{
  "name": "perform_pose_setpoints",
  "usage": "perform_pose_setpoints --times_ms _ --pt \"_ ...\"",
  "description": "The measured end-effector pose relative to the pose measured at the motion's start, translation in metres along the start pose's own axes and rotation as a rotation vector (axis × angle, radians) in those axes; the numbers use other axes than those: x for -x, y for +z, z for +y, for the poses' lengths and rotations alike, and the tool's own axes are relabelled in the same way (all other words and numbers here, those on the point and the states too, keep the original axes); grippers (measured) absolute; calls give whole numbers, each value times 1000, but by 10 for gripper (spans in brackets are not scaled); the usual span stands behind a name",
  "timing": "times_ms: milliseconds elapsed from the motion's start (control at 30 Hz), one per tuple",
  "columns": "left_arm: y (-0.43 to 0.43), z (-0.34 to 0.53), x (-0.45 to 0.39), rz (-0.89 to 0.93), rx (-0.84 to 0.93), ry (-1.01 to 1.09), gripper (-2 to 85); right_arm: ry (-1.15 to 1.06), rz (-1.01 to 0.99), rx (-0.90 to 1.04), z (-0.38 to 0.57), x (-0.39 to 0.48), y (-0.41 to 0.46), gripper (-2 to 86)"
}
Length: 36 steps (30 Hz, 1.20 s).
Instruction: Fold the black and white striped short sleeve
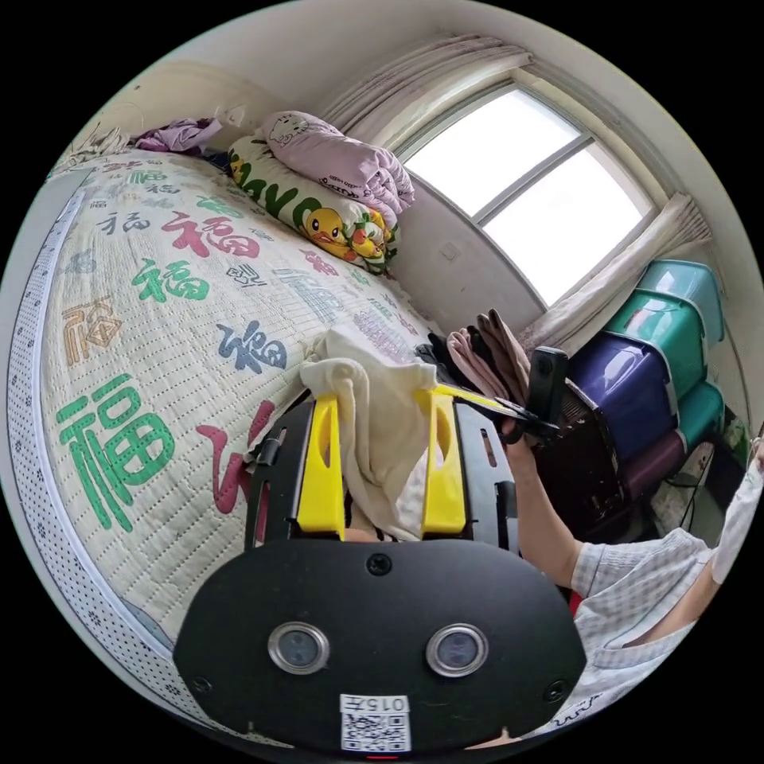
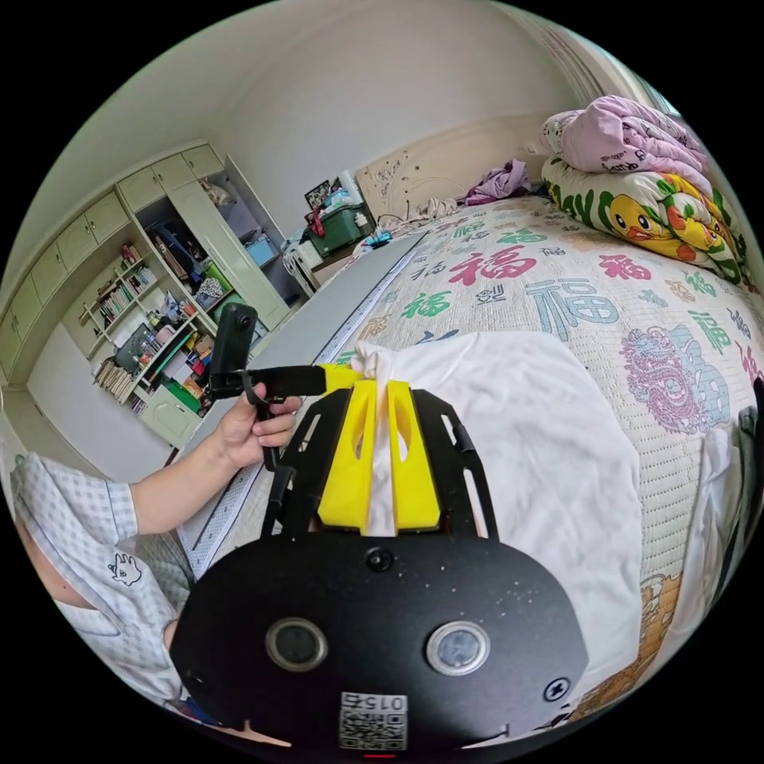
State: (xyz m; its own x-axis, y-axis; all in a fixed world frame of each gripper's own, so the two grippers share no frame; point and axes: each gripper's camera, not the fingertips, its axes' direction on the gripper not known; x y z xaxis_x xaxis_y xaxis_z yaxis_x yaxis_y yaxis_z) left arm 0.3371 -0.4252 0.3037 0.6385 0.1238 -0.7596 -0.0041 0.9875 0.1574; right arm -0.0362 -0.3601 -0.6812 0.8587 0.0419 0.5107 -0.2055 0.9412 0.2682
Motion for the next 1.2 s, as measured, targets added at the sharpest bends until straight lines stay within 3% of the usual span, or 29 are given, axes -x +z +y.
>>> perform_pose_setpoints --times_ms 100,267,367,500,567,667,733,867,967,1100,1200 --pt "-10 3 20 7 -28 -54 25 24 6 -29 5 -19 -8 15" --pt "-22 7 22 40 7 -23 8 41 38 -46 13 -43 -13 26" --pt "-30 11 15 29 9 33 3 -14 122 54 16 -31 26 70" --pt "-31 3 19 148 70 40 -2 -88 250 169 14 -11 97 148" --pt "-35 -3 14 165 109 63 0 -97 414 146 17 -8 126 134" --pt "-54 -3 9 89 110 88 14 -74 441 123 22 -20 138 78" --pt "-73 6 19 46 85 30 43 2 381 87 30 -49 126 63" --pt "-102 35 55 -253 102 -150 99 60 446 -22 48 -89 67 58" --pt "-102 40 64 -234 102 -194 123 81 512 -39 67 -117 31 57" --pt "-82 35 55 -124 162 -200 74 75 581 -46 79 -122 29 57" --pt "-109 33 34 -45 101 -153 12 53 630 -60 80 -115 31 57"
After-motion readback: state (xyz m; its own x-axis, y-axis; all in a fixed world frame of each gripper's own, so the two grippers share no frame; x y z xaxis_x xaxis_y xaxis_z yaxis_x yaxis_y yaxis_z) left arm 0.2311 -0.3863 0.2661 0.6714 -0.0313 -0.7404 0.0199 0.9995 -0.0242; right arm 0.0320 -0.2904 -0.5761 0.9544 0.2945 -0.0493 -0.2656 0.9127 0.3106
